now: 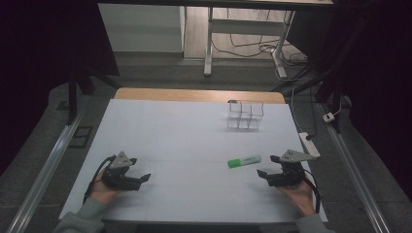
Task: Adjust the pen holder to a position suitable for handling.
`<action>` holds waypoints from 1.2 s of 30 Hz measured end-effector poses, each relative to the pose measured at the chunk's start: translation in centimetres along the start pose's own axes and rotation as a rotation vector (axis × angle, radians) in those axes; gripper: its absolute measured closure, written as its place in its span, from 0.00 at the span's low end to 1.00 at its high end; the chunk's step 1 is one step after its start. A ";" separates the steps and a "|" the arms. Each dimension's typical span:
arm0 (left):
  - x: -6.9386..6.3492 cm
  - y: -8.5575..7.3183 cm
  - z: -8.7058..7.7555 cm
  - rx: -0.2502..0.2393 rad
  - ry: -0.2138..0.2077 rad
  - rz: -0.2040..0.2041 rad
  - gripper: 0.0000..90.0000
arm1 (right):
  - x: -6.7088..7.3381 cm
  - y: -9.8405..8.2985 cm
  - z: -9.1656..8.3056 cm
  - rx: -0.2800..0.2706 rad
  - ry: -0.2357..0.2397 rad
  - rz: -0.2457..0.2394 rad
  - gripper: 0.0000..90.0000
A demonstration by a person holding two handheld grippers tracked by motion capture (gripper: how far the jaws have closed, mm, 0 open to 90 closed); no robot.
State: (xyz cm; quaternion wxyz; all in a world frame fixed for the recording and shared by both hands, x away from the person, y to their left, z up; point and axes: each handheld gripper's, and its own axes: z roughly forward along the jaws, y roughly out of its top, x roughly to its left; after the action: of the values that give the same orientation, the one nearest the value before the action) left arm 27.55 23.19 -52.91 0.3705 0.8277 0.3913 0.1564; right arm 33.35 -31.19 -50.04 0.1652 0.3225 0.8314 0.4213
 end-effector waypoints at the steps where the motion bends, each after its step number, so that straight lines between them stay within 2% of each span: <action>1: 0.0 0.0 0.0 0.000 0.001 0.000 0.20 | 0.0 0.0 0.0 0.001 0.000 0.002 0.20; 25: 0.0 0.0 0.0 -0.001 0.011 0.003 0.20 | -0.3 0.4 -0.2 -0.026 0.010 0.025 0.22; 30: 0.0 0.0 0.1 0.003 0.013 0.005 0.20 | -0.3 1.2 -0.2 -0.042 0.000 0.029 0.23; 36: 0.0 0.0 0.1 -0.001 0.013 0.003 0.20 | -0.4 2.2 0.2 -0.029 -0.022 0.029 0.23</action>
State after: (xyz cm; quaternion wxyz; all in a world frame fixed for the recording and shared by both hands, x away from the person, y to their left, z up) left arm 27.59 23.14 -52.92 0.3681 0.8270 0.3926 0.1625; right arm 34.63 -30.37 -48.39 0.1729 0.3366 0.8185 0.4322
